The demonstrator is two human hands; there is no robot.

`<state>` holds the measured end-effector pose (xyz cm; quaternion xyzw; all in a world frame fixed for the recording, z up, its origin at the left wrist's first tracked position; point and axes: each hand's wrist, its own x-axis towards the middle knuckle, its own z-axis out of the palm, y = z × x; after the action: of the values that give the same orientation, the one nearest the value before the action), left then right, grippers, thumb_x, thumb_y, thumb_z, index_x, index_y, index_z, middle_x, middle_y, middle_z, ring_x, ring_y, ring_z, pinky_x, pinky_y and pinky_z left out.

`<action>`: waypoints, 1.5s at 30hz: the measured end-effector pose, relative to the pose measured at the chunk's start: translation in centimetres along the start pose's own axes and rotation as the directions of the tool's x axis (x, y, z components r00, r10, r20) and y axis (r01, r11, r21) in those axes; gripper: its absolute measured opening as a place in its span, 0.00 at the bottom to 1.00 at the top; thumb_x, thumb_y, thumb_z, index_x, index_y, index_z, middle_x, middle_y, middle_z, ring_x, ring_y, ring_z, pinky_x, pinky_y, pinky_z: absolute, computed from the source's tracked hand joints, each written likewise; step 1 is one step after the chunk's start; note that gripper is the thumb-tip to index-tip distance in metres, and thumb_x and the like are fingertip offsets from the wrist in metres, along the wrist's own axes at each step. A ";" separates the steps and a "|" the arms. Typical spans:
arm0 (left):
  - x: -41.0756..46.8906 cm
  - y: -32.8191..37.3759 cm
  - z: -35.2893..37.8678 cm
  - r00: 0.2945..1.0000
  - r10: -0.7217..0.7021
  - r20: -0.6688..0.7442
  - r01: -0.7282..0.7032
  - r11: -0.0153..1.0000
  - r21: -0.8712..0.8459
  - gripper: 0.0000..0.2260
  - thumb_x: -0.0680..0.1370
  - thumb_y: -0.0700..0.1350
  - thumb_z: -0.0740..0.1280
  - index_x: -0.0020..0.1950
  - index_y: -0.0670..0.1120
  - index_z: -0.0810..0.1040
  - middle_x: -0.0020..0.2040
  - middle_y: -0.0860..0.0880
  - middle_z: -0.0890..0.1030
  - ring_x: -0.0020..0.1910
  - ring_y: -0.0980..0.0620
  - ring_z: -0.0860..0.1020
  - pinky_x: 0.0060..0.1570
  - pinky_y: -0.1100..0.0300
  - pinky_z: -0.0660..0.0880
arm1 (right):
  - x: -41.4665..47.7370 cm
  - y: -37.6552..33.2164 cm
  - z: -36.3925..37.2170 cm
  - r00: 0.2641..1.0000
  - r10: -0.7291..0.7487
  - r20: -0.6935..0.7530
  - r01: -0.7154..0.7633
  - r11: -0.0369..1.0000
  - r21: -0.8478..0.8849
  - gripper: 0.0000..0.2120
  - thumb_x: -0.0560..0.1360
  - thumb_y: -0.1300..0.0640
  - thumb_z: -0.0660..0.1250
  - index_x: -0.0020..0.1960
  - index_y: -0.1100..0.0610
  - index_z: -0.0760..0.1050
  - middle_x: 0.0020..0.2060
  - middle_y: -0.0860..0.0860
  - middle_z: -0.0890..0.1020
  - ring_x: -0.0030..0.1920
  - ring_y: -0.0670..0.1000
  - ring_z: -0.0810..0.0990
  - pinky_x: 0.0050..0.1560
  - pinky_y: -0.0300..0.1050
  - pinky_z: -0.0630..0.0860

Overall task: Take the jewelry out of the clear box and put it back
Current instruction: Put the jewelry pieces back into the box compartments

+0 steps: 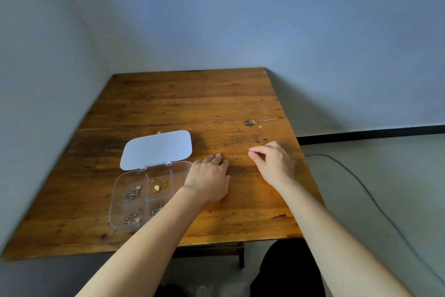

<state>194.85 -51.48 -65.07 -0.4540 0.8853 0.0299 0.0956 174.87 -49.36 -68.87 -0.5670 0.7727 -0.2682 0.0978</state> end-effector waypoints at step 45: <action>12.6 -3.5 -2.7 0.986 -0.126 -0.113 0.120 0.991 -0.055 0.17 0.81 0.49 0.58 0.69 0.52 0.75 0.67 0.46 0.73 0.62 0.43 0.74 0.48 0.54 0.76 | 17.5 -1.4 0.5 0.979 0.194 0.066 -0.204 0.952 0.229 0.12 0.81 0.59 0.65 0.62 0.55 0.82 0.61 0.52 0.83 0.61 0.52 0.80 0.46 0.28 0.71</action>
<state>190.09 -63.99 -64.80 -0.5108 0.8588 0.0186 0.0345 170.35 -66.06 -65.87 -0.4765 0.7865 -0.3341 0.2068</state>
